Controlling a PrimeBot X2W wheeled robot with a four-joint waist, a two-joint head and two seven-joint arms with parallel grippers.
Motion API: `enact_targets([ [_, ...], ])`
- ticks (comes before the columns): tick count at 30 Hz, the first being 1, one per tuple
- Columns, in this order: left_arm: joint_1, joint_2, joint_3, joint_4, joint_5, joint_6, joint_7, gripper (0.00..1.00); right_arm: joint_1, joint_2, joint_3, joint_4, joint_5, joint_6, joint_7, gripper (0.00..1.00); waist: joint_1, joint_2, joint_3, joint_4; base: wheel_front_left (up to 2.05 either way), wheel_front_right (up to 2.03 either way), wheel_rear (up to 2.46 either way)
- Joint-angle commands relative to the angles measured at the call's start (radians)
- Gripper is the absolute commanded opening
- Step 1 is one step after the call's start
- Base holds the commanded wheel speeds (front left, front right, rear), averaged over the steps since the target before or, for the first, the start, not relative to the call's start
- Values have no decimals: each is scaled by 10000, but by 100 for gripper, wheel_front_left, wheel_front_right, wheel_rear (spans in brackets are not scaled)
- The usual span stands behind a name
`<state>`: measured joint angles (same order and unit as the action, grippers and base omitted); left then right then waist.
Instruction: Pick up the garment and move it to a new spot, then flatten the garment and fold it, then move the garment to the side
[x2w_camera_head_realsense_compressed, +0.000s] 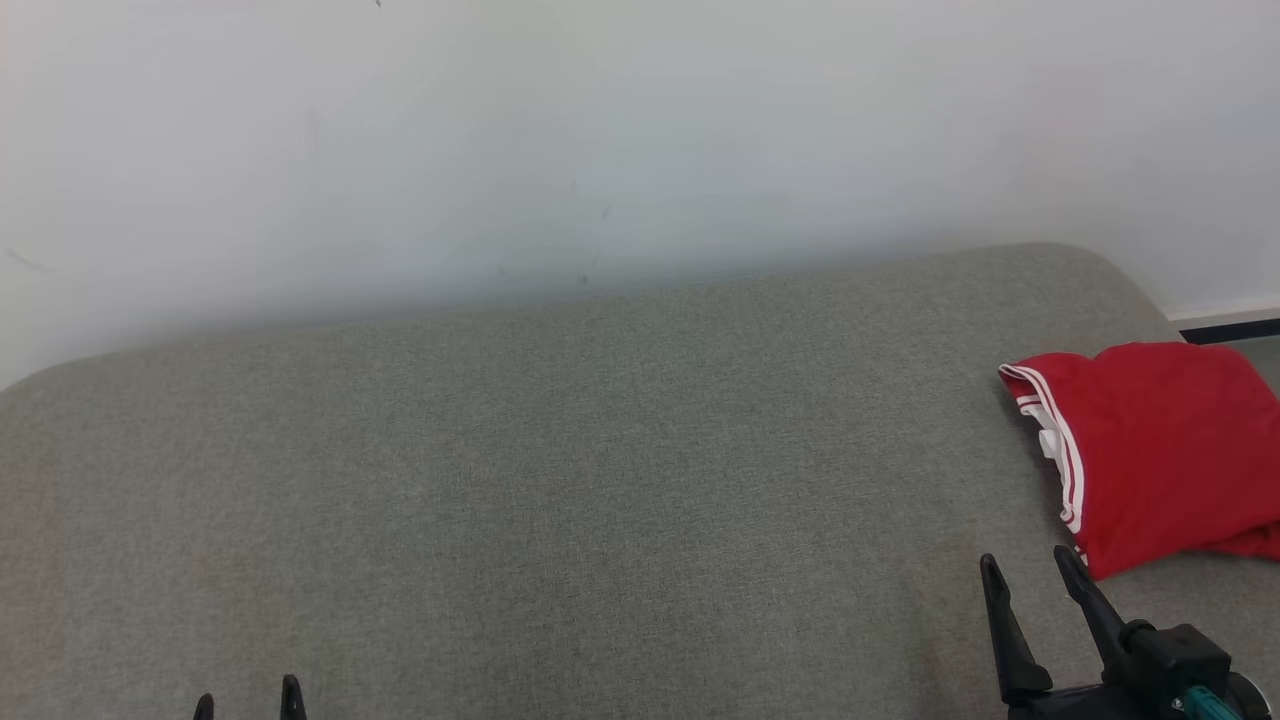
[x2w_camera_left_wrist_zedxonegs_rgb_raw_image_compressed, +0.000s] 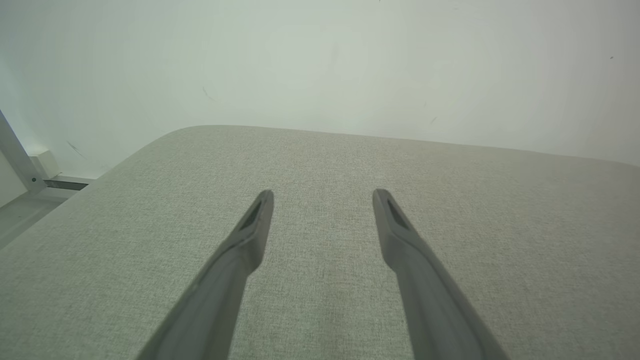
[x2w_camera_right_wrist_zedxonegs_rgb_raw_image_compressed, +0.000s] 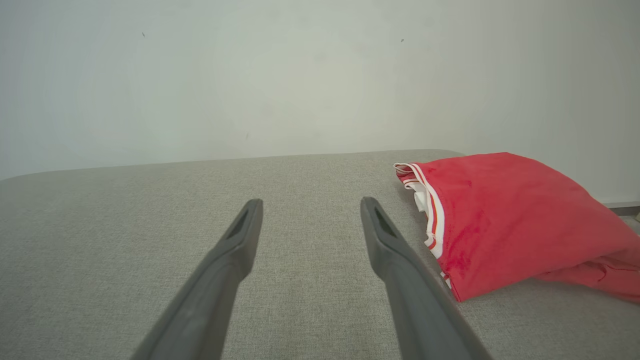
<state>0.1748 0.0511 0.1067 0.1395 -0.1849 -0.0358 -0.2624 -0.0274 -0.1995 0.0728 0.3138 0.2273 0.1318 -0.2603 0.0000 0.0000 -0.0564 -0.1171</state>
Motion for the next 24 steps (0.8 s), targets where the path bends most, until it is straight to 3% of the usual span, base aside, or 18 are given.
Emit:
enact_targets([
  [1, 85, -11, -4, -36, -76, 25, -24, 100, -39, 22, 22, 7, -4, -27, -46, 100, 0, 0, 3, -1, 0, 0, 0],
  [16, 132, -12, 46, -42, -240, -1, -24, 100, -21, 97, 89, 2, 93, -27, -51, 100, 0, 0, -9, 53, 0, 0, 0],
  [17, 135, -12, 34, -39, -246, -12, -24, 0, -20, 99, 91, 0, 104, -27, -51, 0, 0, 0, -7, 56, 0, 0, 0],
  [24, -94, -68, 68, 544, -700, -35, 254, 0, 236, 258, 46, 407, 593, 0, 212, 0, 0, 0, 7, 83, 0, 0, 0],
])
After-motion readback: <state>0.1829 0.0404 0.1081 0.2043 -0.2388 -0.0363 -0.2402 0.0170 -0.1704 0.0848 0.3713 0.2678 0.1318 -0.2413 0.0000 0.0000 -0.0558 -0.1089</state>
